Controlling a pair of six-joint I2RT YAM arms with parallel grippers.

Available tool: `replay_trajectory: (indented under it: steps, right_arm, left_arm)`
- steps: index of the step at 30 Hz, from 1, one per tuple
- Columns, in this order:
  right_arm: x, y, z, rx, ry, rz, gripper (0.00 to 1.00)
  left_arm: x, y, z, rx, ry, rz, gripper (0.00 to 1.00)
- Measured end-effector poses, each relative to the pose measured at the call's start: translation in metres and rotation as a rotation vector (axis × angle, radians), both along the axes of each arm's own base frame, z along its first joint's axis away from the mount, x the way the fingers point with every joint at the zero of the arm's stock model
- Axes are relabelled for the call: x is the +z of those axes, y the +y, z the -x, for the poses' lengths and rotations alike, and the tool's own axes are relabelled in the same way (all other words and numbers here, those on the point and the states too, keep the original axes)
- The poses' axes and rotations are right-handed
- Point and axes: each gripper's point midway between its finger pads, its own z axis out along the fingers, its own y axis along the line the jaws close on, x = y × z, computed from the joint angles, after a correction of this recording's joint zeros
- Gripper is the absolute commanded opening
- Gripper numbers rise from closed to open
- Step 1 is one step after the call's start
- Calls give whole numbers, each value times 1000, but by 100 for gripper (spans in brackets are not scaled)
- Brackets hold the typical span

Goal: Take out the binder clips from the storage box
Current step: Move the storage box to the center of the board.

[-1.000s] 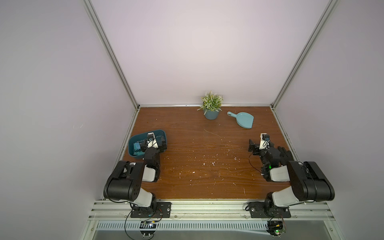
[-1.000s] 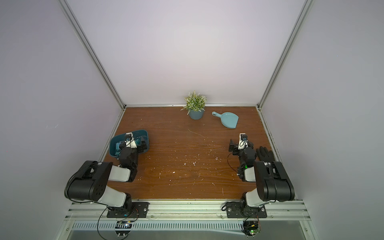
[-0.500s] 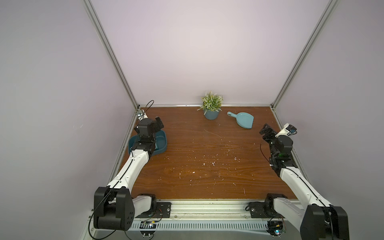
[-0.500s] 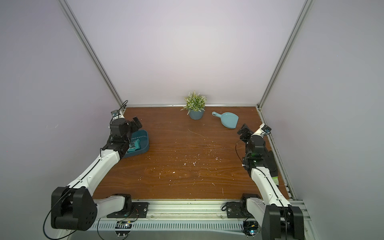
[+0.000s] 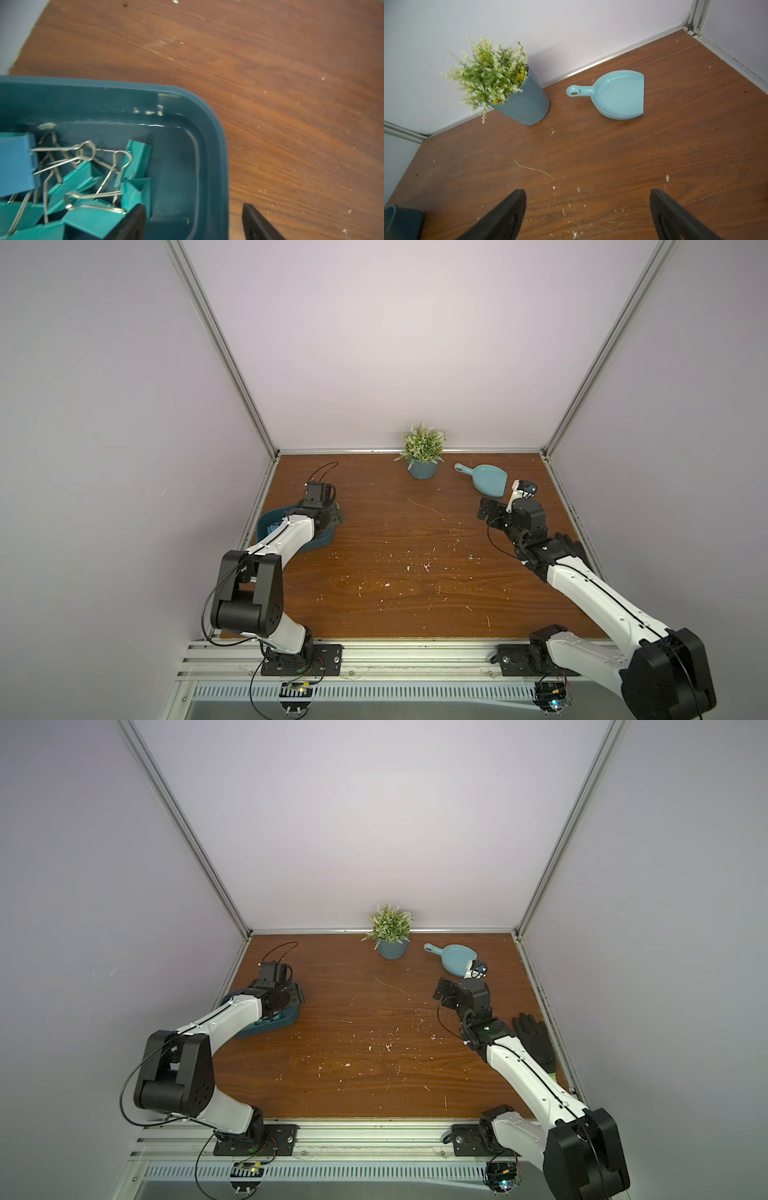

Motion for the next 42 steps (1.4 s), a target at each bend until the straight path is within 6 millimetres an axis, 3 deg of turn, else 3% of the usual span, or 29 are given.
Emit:
replay_trajectory:
  steps: [10,18,22,36,42]
  right_arm:
    - [-4,17,24,62,46,41,99]
    - [-1,12,32,53,51,54,99]
    - [-3,10,35,52,59,61,99]
    - [-11,8,39,57,87,81,99]
    - [-12,8,39,61,90,89,99]
  left_arm:
    - [-21,-11,-5,-26,58,3,15]
    - [-21,-48,-2,-81,50,9,8]
    - [-18,-90,4,-133,38,28,5]
    - [-10,-289,1,-309,-2,146,5]
    - [-5,-333,-7,-331,-19,190,7]
